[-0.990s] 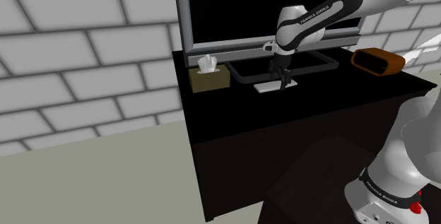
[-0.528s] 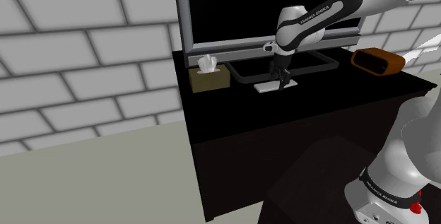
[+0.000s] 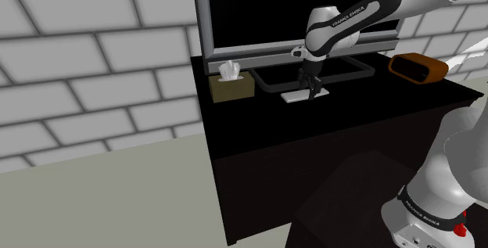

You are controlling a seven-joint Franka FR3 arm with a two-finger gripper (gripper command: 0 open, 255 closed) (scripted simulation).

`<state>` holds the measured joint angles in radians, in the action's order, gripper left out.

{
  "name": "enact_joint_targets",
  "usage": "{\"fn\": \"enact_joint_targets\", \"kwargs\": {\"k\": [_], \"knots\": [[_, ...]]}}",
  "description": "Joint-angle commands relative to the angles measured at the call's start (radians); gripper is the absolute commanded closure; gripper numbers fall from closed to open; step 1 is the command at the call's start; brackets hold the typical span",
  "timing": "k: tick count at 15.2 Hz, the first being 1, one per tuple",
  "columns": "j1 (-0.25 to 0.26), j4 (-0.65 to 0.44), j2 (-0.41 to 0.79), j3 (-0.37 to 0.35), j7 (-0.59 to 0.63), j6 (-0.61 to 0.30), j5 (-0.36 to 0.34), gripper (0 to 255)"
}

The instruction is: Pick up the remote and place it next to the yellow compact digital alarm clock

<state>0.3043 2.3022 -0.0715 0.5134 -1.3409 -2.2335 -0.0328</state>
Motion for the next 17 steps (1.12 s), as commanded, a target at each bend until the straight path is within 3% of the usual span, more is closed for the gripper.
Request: {"fn": "enact_joint_targets", "kwargs": {"k": [1,17], "knots": [[0.000,0.000,0.000,0.000,0.000,0.000,0.000,255],[-0.001,-0.128,-0.102,-0.020,0.040,0.220,-0.048,255]]}}
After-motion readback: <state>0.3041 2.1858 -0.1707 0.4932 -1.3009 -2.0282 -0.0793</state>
